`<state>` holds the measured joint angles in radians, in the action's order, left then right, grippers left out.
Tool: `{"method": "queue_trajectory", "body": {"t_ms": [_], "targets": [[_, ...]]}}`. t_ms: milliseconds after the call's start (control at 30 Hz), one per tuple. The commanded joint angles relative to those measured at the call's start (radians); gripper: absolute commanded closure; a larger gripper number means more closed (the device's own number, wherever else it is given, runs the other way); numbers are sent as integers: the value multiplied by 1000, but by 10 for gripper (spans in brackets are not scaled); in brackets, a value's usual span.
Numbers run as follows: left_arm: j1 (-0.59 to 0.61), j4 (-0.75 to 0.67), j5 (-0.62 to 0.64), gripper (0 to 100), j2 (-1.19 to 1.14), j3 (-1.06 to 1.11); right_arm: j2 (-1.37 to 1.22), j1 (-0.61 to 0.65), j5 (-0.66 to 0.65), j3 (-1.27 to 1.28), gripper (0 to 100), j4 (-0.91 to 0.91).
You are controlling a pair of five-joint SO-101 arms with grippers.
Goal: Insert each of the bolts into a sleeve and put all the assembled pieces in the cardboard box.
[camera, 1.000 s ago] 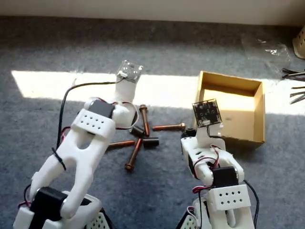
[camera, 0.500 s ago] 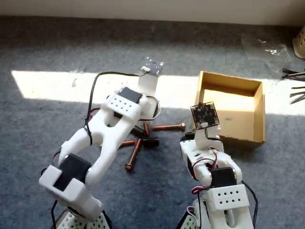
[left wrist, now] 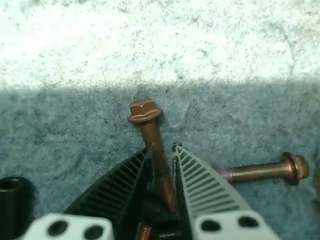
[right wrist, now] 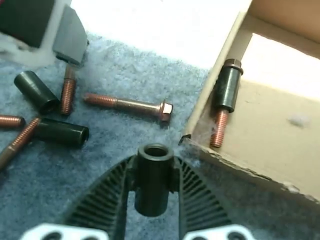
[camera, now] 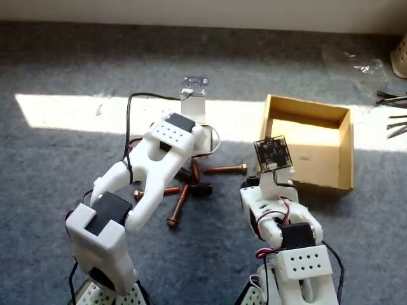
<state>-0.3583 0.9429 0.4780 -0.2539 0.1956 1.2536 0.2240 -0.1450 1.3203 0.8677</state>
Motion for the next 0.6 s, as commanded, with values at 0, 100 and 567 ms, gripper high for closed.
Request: {"method": "queue_trajectory", "body": {"t_ms": [0, 100, 567], "targets": [[51, -2, 94, 923, 8, -50, 19, -1, -11, -10, 993, -30], [54, -2, 138, 923, 7, -44, 19, -1, -11, -10, 993, -30], [54, -173, 146, 922, 7, 53, 19, -1, -12, -8, 993, -30]]}}
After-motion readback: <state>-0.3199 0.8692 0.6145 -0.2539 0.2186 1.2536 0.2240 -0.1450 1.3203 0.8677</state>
